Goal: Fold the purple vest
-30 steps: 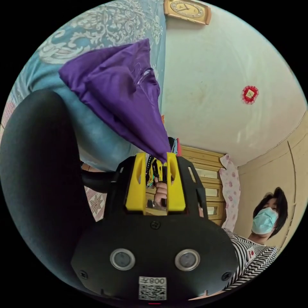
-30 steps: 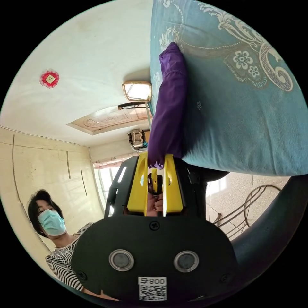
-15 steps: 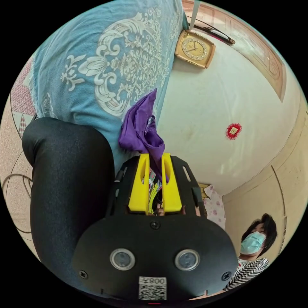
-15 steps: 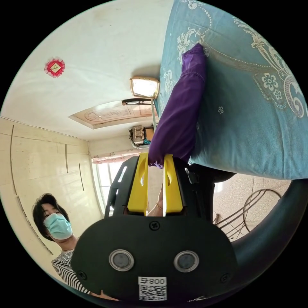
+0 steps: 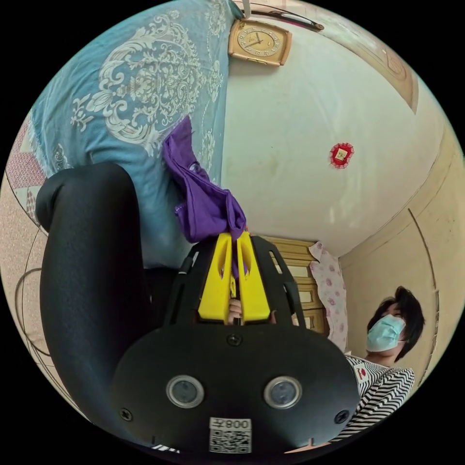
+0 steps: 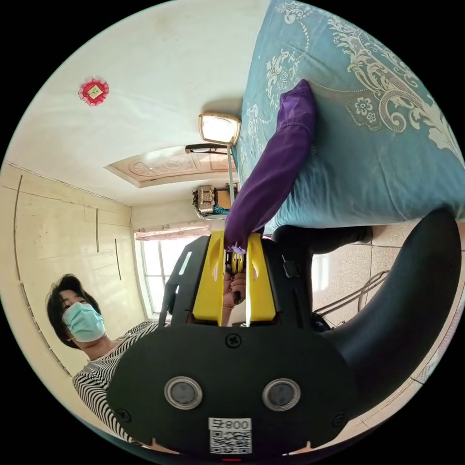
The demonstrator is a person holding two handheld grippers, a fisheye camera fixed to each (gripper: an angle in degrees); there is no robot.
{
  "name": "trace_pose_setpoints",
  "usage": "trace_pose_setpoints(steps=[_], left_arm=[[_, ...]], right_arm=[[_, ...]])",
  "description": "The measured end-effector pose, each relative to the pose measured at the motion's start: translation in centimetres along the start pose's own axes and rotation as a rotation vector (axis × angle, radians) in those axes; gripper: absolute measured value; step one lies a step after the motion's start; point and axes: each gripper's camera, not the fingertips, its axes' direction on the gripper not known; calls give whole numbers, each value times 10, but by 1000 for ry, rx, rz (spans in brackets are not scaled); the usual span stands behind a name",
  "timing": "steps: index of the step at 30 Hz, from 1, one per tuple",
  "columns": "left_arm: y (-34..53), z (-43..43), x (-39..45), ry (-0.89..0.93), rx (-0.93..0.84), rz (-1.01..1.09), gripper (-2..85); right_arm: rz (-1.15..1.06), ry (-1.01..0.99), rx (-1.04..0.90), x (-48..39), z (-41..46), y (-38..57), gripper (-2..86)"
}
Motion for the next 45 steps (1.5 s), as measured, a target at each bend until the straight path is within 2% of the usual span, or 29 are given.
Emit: trace_pose_setpoints(steps=[14,18,24,29,37,41,45], left_arm=[[-35,47,138,126,-210,269,18],[-55,74,159,76,-261,312,17],[-88,107,180,60,-295,308,17],[-112,127,189,62,-295,270,17],[-147,142,198,42,-311,218,17],[-165,156,209,59,-314,207,17],[-180,172,220,75,-323,204,17]], right_arm=[[-287,38,77,-60,-93,86,57],[-313,53,112,-56,-125,93,47],[-271,11,143,-15,-162,90,53],[-179,-130,203,37,-196,108,87],[-21,-122,288,98,-265,135,137],[75,-84,200,131,-274,126,149],[153,-139,149,165,-280,122,162]])
